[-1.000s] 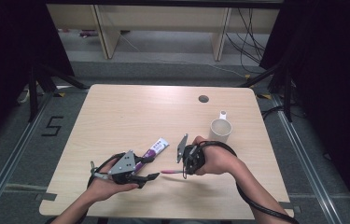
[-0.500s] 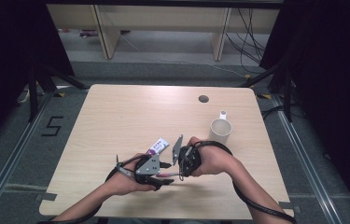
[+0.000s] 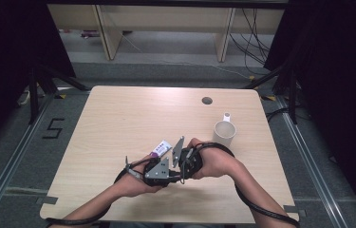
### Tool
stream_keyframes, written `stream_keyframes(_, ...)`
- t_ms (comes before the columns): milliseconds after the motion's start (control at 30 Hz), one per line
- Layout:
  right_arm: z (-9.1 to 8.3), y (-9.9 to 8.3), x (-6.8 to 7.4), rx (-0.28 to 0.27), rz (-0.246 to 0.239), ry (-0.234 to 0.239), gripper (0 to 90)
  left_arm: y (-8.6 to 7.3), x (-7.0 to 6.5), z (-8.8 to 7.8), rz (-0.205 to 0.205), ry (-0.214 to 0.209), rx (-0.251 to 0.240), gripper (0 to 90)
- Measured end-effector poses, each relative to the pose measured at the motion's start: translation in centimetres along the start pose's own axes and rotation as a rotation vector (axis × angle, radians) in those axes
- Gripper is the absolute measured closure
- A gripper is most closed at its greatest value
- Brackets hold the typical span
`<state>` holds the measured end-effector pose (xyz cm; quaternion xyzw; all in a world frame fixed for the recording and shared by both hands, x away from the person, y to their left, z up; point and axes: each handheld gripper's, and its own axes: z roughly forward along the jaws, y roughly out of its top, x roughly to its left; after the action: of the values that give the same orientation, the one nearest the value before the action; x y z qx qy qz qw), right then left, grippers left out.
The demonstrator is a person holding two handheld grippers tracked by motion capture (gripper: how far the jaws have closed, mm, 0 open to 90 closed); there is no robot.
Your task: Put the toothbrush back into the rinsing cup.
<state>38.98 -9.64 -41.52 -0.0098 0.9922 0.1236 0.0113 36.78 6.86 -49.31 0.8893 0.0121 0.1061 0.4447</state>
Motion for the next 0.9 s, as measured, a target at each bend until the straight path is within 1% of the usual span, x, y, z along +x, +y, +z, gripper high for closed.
stream_keyframes(33, -0.1, 0.0, 0.0, -0.004, -0.006, -0.003, 81.8, 0.0, 0.1, -0.1, 0.029, 0.019, 0.009, 81.6)
stream_keyframes(67, 0.0, 0.0, -0.3, -0.021, -0.045, -0.003, 81.7, 0.1, 0.1, -0.2, 0.039, 0.018, 0.012, 81.9)
stream_keyframes(100, 0.0, 0.0, -0.3, -0.020, -0.036, 0.004, 81.5, 0.0, -0.1, -0.1, 0.002, -0.013, 0.002, 82.0)
stream_keyframes(133, 0.0, 0.0, -0.1, -0.020, -0.010, -0.007, 80.6, 0.0, 0.0, -0.1, 0.000, -0.002, 0.003, 82.1)
stream_keyframes(167, -0.1, -0.1, -0.1, -0.031, 0.003, -0.021, 77.6, 0.0, 0.0, -0.2, -0.007, 0.008, -0.001, 82.2)
stream_keyframes(200, -0.1, -0.1, -0.1, -0.054, 0.040, -0.023, 74.2, 0.0, 0.0, -0.2, -0.007, 0.008, -0.001, 82.3)
stream_keyframes(233, -0.3, -0.2, -0.2, -0.065, 0.059, -0.028, 69.5, 0.0, 0.2, -0.4, -0.017, 0.003, 0.004, 82.3)
stream_keyframes(267, -0.4, -0.3, -0.3, -0.080, 0.062, -0.030, 67.1, -0.1, 0.3, -0.5, -0.024, 0.008, 0.002, 82.3)
stream_keyframes(300, -0.6, -0.4, -0.3, -0.089, 0.089, -0.041, 64.8, -0.2, 0.3, -0.6, -0.026, 0.016, 0.007, 82.3)
stream_keyframes(333, -0.8, -0.5, -0.4, -0.086, 0.082, -0.060, 62.8, -0.3, 0.4, -0.7, -0.037, 0.024, 0.008, 82.3)
stream_keyframes(367, -1.1, -0.6, -0.4, -0.099, 0.106, -0.069, 59.6, -0.4, 0.4, -0.7, -0.049, 0.025, 0.000, 82.3)
stream_keyframes(400, -1.3, -0.7, -0.4, -0.119, 0.129, -0.072, 57.8, -0.5, 0.4, -0.8, -0.064, 0.035, -0.005, 82.3)
stream_keyframes(433, -1.7, -0.9, -0.4, -0.147, 0.152, -0.081, 55.3, -0.5, 0.6, -0.9, -0.070, 0.030, -0.010, 82.3)
stream_keyframes(467, -1.8, -0.9, -0.5, -0.170, 0.153, -0.089, 53.8, -0.6, 0.6, -1.0, -0.075, 0.055, -0.012, 82.3)
stream_keyframes(500, -2.0, -1.1, -0.7, -0.212, 0.133, -0.113, 52.0, -0.7, 0.9, -1.3, -0.044, 0.078, -0.001, 82.3)
stream_keyframes(533, -2.2, -1.2, -0.7, -0.230, 0.163, -0.109, 50.7, -0.8, 0.8, -1.3, -0.062, 0.076, -0.012, 82.3)
stream_keyframes(567, -2.3, -1.3, -0.5, -0.263, 0.188, -0.097, 49.6, -0.9, 0.8, -1.4, -0.081, 0.088, -0.024, 82.3)
stream_keyframes(600, -2.6, -1.5, -0.4, -0.276, 0.210, -0.130, 49.0, -1.0, 0.9, -1.6, -0.088, 0.091, -0.024, 82.3)
stream_keyframes(633, -2.6, -1.7, -0.6, -0.302, 0.197, -0.167, 49.0, -1.1, 1.0, -1.8, -0.089, 0.100, -0.021, 82.3)
stream_keyframes(667, -2.9, -1.9, -0.5, -0.323, 0.223, -0.181, 48.1, -1.2, 1.0, -1.9, -0.116, 0.107, -0.035, 82.4)
stream_keyframes(700, -3.0, -2.2, -0.5, -0.345, 0.240, -0.193, 47.7, -1.4, 1.1, -2.1, -0.115, 0.121, -0.039, 82.3)
stream_keyframes(733, -3.1, -2.4, -0.4, -0.368, 0.269, -0.208, 47.5, -1.5, 1.2, -2.3, -0.131, 0.131, -0.052, 82.4)
stream_keyframes(767, -3.2, -2.7, -0.3, -0.392, 0.277, -0.226, 47.1, -1.6, 1.3, -2.5, -0.146, 0.143, -0.063, 82.4)
stream_keyframes(800, -3.4, -3.0, -0.3, -0.421, 0.297, -0.246, 46.7, -1.6, 1.3, -2.5, -0.146, 0.143, -0.063, 82.3)
stream_keyframes(833, -3.5, -3.3, -0.2, -0.445, 0.308, -0.258, 46.5, -1.8, 1.5, -2.8, -0.164, 0.163, -0.085, 82.3)
stream_keyframes(867, -3.5, -3.5, -0.1, -0.461, 0.319, -0.263, 46.5, -1.8, 1.5, -2.9, -0.180, 0.175, -0.100, 82.3)
stream_keyframes(900, -3.6, -3.7, -0.1, -0.480, 0.332, -0.277, 46.2, -1.8, 1.5, -2.9, -0.180, 0.175, -0.100, 82.4)
